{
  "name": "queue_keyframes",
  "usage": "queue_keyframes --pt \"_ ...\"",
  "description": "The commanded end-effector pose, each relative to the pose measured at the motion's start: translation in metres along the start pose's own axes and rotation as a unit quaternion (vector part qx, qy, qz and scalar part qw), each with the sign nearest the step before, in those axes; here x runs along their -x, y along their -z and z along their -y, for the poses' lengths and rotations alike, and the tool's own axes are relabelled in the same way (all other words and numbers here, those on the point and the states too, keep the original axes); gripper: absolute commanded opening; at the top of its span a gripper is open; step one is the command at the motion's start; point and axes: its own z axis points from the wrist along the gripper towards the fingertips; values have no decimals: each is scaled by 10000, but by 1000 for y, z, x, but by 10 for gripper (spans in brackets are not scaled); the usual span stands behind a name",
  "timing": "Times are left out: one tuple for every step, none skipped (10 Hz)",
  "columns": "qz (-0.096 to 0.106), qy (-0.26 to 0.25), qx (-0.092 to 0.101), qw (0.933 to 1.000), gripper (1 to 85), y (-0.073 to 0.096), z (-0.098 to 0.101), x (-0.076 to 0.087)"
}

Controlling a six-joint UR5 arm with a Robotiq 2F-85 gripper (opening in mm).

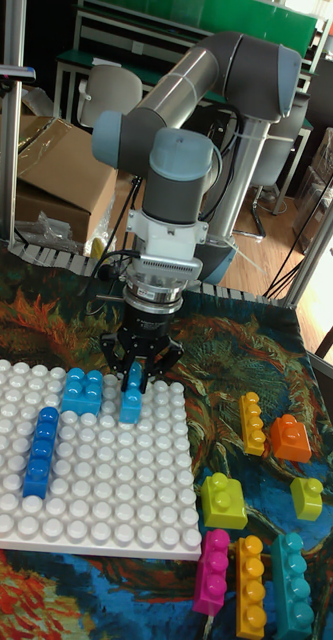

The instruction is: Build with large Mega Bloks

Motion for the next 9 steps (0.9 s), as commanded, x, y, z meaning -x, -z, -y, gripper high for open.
queue_keyframes --pt "24 0 61 10000 13 0 1 5" --pt "9 8 62 10000 13 0 0 4" --pt "-6 15 64 10000 13 -1 0 3" --pt "-29 15 65 10000 13 -1 0 2" --pt "-39 33 43 10000 13 -2 2 1" --pt "-46 40 52 10000 13 -4 2 0" --pt "-38 39 58 10000 13 -6 1 -1" --pt "-31 48 50 10000 13 -8 2 -1" --pt "-39 42 36 10000 13 -8 3 -1"
